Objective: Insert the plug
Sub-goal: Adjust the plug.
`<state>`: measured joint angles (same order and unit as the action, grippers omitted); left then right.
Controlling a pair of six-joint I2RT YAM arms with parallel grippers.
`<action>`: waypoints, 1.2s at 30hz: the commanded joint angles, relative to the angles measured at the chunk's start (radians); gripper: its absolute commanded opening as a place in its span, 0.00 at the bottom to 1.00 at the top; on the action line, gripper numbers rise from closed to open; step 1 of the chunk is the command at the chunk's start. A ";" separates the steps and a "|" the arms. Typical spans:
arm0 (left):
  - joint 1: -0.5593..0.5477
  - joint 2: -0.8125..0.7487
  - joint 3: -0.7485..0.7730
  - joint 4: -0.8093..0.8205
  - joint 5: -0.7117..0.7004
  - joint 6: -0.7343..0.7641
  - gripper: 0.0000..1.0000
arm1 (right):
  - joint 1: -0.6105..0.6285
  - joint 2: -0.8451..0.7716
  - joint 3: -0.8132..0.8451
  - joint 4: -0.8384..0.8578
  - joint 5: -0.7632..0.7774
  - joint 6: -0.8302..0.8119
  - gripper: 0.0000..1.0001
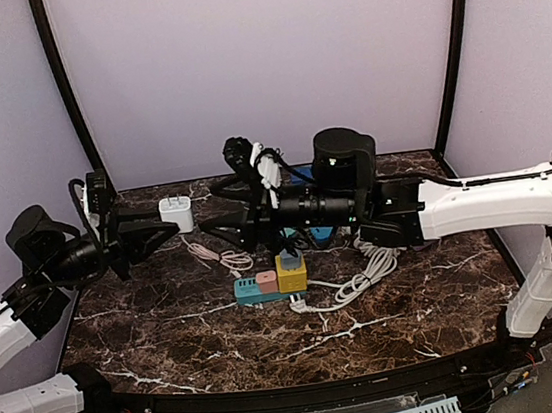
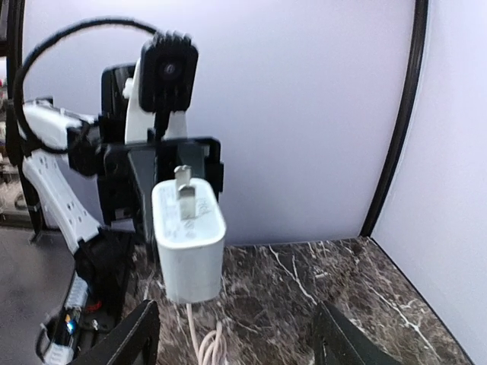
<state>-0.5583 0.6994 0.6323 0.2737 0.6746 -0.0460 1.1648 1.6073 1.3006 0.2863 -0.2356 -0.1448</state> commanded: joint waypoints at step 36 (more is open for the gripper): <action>0.003 -0.083 -0.030 -0.152 -0.032 0.218 0.74 | -0.002 0.038 0.120 -0.172 -0.080 -0.030 0.00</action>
<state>-0.5591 0.6559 0.6003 0.2890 0.6838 -0.0277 1.1606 1.7218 1.3708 0.3618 -0.4225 -0.0273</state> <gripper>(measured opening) 0.720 0.224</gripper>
